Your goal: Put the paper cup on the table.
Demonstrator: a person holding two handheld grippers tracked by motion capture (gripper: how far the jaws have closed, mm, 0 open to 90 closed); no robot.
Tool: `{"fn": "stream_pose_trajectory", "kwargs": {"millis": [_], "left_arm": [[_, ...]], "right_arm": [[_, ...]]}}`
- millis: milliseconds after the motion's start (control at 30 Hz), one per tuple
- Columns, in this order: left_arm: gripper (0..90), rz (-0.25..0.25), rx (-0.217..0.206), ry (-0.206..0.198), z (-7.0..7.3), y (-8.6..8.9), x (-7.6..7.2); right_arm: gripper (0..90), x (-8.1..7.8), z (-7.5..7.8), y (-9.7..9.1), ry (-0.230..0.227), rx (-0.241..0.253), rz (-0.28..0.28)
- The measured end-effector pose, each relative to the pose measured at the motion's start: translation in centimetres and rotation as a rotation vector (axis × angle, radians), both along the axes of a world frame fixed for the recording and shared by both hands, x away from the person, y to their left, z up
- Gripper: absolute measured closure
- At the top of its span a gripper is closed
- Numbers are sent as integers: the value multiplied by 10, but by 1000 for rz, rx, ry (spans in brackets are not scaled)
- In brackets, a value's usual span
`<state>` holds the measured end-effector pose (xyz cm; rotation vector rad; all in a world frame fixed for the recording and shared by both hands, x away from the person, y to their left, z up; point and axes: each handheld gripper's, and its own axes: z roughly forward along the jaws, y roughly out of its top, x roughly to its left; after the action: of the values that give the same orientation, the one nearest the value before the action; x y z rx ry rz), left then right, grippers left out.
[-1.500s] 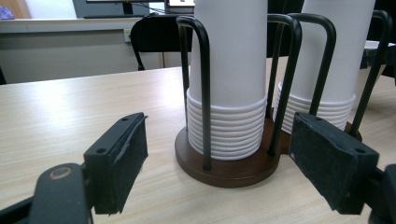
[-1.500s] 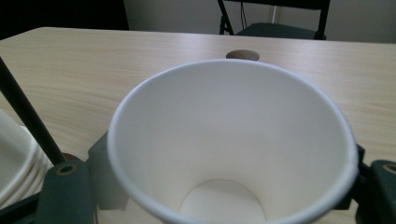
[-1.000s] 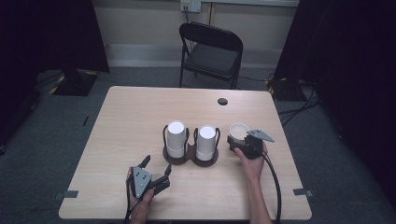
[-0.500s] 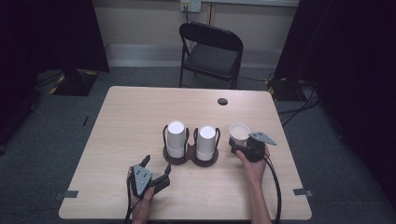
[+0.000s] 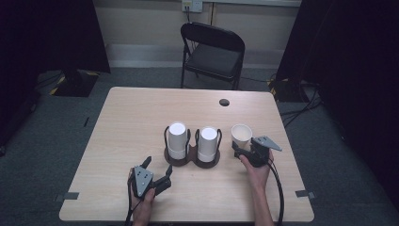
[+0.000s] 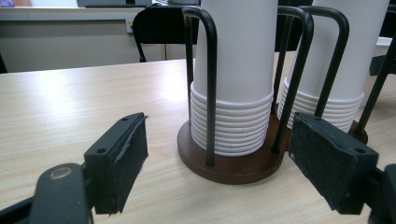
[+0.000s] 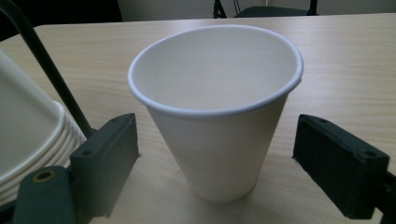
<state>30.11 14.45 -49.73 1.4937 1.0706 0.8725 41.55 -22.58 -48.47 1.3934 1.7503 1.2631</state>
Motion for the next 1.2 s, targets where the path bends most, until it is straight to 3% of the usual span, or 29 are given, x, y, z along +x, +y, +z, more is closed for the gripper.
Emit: {"fn": "stream_pose_trajectory", "kwargs": {"millis": [200,367,467,733,900,1200], "left_arm": [[196,0,9,2,0,0,0],[197,2,3,-4,0,0,0],[198,4,5,-8,0,-1,-1],[202,13,12,-13,0,-1,-1],[202,15,13,-13,0,-1,-1],[203,23,8,-15,0,-1,-2]], "right_arm": [[136,-13,12,1,-50,13,-10],[135,-22,17,2,-57,34,-13],[136,-30,18,4,-92,33,-14],[135,-49,19,11,-91,14,-26],[135,-63,17,17,-133,29,-15],[134,-85,13,31,-156,16,9]]}}
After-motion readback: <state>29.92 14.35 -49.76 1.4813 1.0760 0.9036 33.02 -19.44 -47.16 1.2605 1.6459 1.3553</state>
